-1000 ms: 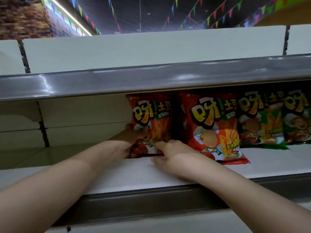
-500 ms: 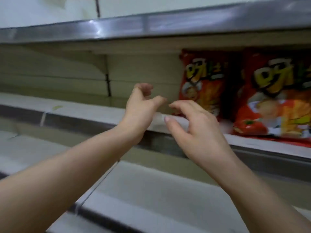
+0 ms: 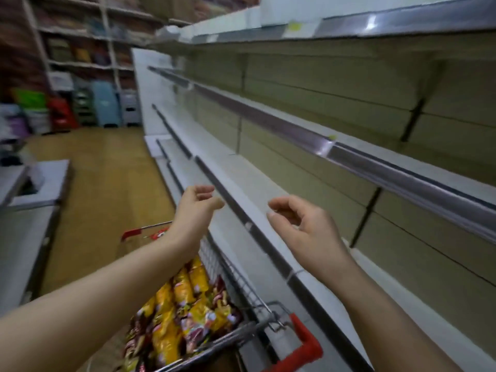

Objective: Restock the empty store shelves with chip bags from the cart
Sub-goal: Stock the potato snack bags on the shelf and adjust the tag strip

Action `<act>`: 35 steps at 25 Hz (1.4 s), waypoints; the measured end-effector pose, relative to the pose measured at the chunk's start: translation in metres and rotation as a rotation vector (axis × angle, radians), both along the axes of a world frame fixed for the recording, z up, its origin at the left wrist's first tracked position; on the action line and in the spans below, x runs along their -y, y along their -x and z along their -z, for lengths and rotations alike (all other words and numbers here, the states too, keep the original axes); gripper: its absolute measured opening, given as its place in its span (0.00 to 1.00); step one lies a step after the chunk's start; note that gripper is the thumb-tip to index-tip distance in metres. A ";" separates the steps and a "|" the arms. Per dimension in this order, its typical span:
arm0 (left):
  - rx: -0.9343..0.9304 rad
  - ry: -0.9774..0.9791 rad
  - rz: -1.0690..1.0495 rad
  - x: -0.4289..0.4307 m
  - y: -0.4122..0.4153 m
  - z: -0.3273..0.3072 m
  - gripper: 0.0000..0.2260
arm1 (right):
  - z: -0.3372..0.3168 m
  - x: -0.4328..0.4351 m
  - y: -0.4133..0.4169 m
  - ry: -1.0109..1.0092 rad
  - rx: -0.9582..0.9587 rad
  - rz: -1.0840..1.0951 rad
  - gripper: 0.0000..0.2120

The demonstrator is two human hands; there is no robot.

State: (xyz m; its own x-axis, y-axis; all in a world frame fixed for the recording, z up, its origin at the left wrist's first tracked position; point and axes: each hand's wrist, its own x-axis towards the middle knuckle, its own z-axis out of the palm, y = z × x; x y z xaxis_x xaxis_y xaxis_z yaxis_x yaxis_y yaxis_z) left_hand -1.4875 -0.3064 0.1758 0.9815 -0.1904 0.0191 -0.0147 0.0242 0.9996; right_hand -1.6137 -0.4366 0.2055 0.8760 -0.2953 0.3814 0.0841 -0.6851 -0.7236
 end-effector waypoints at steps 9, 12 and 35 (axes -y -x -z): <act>-0.283 -0.035 -0.222 -0.133 -0.107 0.094 0.08 | 0.093 -0.102 -0.176 0.001 -0.353 -0.226 0.09; -0.389 -0.041 -0.237 -0.142 -0.124 0.124 0.08 | 0.134 -0.105 -0.215 0.000 -0.463 -0.231 0.12; -0.743 -0.054 -0.390 -0.100 -0.214 0.321 0.15 | 0.476 -0.060 -0.493 0.256 -0.993 -0.040 0.48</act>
